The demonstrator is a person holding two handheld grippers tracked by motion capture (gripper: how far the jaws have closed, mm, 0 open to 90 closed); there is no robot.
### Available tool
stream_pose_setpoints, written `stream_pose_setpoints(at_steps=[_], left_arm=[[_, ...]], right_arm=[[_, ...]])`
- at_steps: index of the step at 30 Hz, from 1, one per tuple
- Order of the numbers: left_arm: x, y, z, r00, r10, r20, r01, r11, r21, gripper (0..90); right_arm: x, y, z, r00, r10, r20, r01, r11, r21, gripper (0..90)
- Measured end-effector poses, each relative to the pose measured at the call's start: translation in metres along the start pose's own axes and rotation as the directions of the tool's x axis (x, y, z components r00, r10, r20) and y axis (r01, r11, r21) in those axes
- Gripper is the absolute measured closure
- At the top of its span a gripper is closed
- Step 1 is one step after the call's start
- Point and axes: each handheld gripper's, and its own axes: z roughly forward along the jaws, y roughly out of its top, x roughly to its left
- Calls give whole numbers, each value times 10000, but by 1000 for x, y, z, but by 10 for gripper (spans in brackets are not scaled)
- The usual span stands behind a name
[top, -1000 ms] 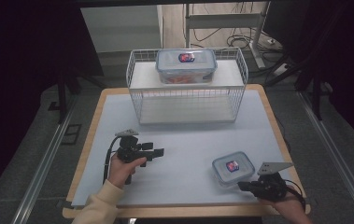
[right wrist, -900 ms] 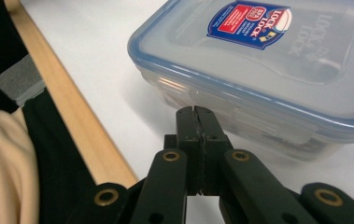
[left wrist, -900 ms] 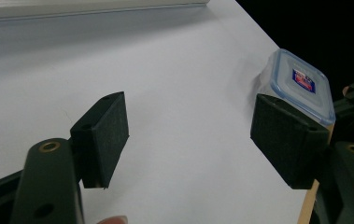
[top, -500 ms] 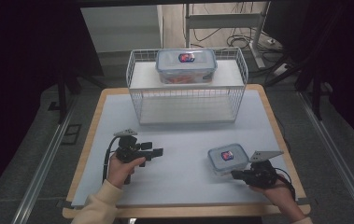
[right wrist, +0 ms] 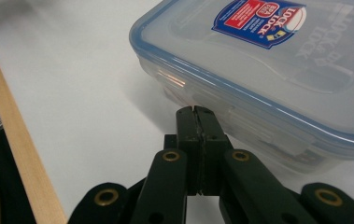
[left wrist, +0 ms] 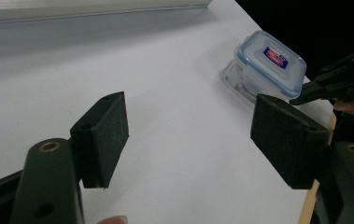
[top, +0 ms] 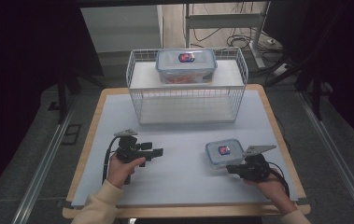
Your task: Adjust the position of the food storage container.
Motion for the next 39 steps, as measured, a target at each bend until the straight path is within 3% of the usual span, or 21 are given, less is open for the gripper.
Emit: stream_pose_setpoints(at_steps=[18,21,25,29,32,35,39], left_arm=[[1,-2,4,9999,-116,53,115,9999,96,273],[3,-2,3,9992,-270,299,268,9996,53,273],[4,-2,2,9990,-297,323,295,9995,54,273],[4,-2,0,9993,-280,261,280,9996,-14,273],[5,-2,0,9995,-258,207,258,9997,-23,273],[4,-2,1,9995,-259,170,259,9997,6,273],[2,-2,3,9998,-158,123,157,9999,71,273]], right_arm=[[-2,5,13,9998,175,63,-176,9998,79,896],[-1,6,15,9999,81,102,-82,9999,134,895],[2,4,10,10000,45,88,-45,10000,3,895],[3,-1,-11,9995,2,306,7,9996,-296,895],[-6,-8,-32,9973,360,637,-316,9971,-690,895],[-23,-9,-49,9898,946,1065,-833,9909,-1060,895],[-53,-13,-47,9749,1593,1553,-1459,9848,-943,895]])
